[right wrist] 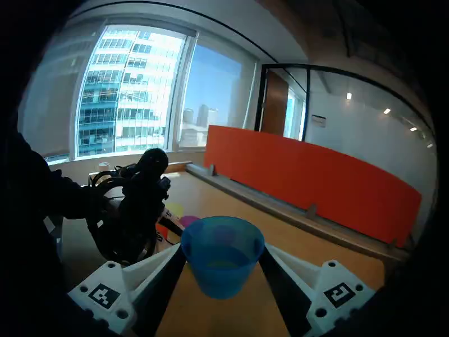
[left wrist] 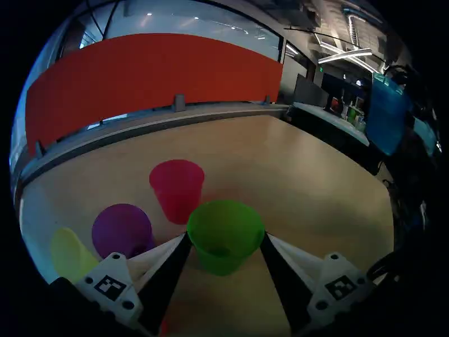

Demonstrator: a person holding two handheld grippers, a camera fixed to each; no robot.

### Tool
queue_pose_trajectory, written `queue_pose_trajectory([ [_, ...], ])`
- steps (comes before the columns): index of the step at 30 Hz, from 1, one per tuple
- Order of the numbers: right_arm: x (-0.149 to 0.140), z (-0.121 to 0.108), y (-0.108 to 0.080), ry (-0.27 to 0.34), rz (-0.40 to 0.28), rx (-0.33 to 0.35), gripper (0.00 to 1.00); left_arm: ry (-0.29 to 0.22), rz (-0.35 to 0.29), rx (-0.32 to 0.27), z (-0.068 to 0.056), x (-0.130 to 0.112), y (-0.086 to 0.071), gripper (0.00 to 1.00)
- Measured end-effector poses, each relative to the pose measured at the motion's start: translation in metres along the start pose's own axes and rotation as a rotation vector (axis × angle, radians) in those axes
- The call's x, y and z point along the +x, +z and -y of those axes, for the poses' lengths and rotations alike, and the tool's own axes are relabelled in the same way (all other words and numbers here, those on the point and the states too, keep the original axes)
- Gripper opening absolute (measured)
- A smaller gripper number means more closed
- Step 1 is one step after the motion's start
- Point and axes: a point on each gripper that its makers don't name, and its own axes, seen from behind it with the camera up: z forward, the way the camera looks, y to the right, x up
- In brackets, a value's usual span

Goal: Pour water

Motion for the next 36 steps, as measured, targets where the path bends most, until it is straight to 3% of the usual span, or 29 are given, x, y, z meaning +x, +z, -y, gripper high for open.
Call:
queue_pose_trajectory([
  [12,0.004,0.001,-0.002,-0.006,-0.010,-0.002,0.90,0.036,-0.058,-0.021,-0.005,0.014,-0.022,0.87],
  [27,0.020,0.008,0.001,-0.001,-0.036,0.006,0.90,0.153,-0.169,-0.016,-0.004,0.046,-0.081,0.87],
  [36,0.027,0.012,0.004,-0.006,-0.045,0.014,0.90,0.173,-0.260,-0.024,0.000,0.066,-0.119,0.87],
])
